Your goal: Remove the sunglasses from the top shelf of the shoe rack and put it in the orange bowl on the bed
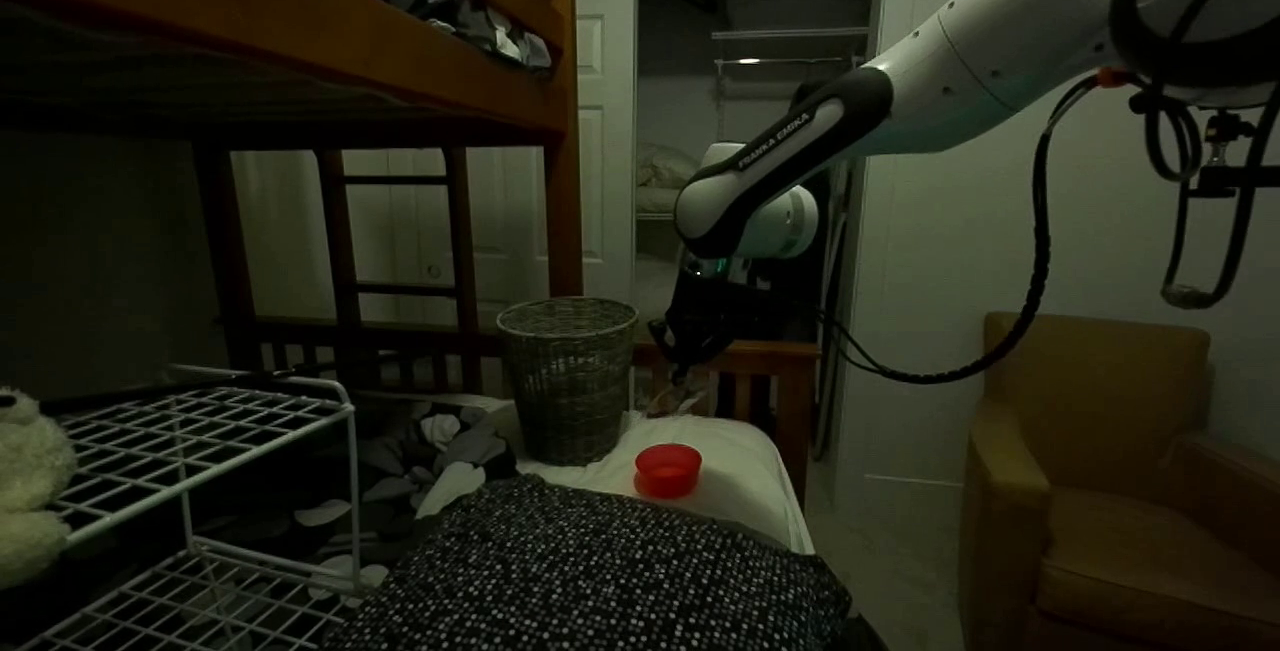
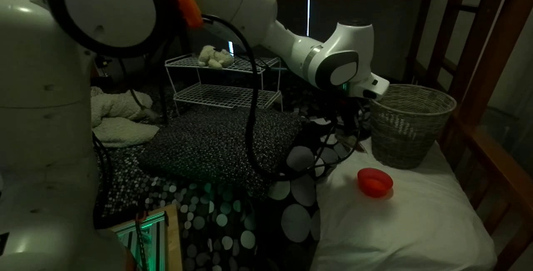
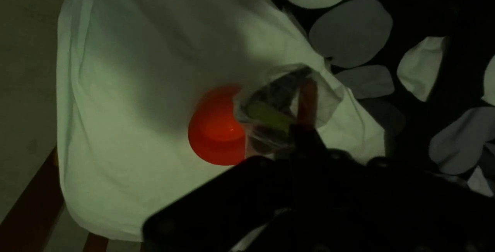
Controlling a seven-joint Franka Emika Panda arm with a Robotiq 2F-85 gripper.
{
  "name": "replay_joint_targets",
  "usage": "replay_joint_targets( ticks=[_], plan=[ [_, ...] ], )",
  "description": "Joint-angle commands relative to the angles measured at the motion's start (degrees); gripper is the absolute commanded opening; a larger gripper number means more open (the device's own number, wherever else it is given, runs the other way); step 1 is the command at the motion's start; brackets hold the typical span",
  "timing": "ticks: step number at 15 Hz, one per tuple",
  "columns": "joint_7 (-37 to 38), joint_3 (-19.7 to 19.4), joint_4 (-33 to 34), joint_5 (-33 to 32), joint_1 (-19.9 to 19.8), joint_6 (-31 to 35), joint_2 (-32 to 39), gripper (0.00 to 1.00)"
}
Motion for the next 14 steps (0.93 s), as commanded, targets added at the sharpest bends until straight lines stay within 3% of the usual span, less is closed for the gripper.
replay_joint_targets(
  ticks=[1,7,14],
  plan=[
    [-0.1,-1.0,0.8,0.4,0.8,-0.3,0.4,0.0],
    [4.3,-0.8,3.6,6.6,0.7,2.8,5.8,0.0],
    [13.2,-4.0,12.2,6.4,2.8,4.2,16.4,0.0]
  ],
)
